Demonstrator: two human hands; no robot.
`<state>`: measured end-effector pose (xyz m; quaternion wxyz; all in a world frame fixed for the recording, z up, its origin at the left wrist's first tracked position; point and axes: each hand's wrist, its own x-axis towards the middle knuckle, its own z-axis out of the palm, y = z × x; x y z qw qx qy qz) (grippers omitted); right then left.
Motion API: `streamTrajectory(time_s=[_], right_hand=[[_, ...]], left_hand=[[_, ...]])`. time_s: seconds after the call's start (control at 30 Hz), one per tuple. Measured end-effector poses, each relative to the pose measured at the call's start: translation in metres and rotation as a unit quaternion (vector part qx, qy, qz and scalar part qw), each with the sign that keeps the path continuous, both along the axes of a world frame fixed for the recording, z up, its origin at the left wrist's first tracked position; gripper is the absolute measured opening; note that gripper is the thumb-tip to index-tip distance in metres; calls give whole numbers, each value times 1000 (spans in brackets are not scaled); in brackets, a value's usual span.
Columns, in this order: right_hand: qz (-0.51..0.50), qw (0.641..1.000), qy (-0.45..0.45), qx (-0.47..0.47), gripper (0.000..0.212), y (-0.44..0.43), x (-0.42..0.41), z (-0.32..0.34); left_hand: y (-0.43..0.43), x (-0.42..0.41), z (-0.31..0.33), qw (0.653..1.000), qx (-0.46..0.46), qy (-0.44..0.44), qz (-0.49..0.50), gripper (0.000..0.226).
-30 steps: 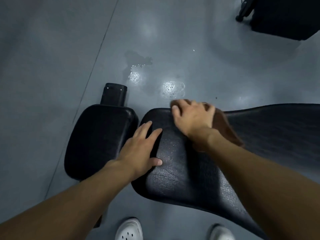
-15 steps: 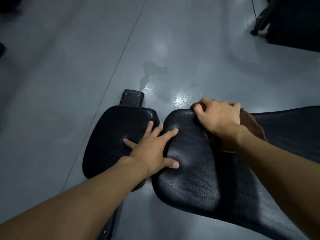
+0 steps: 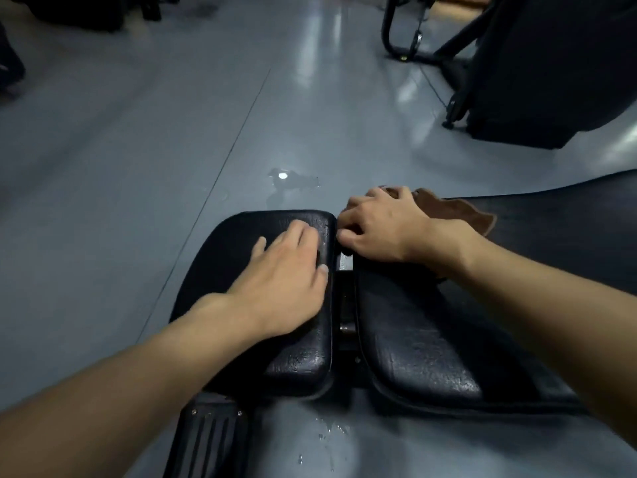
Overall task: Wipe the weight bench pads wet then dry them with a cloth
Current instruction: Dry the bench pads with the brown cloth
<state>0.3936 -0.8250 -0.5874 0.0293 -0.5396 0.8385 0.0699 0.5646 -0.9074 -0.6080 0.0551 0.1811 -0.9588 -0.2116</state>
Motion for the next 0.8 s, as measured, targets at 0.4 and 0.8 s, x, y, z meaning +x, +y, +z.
streamTrajectory(time_s=[0.4,0.8], right_hand=[[7,999,18,-35,33,32,61,0],[21,999,14,-48,23,61,95,-5]], left_hand=[[-10,26,-9,996,8,-29,-81,44],[0,44,-14,995,-13,-32,-97,52]])
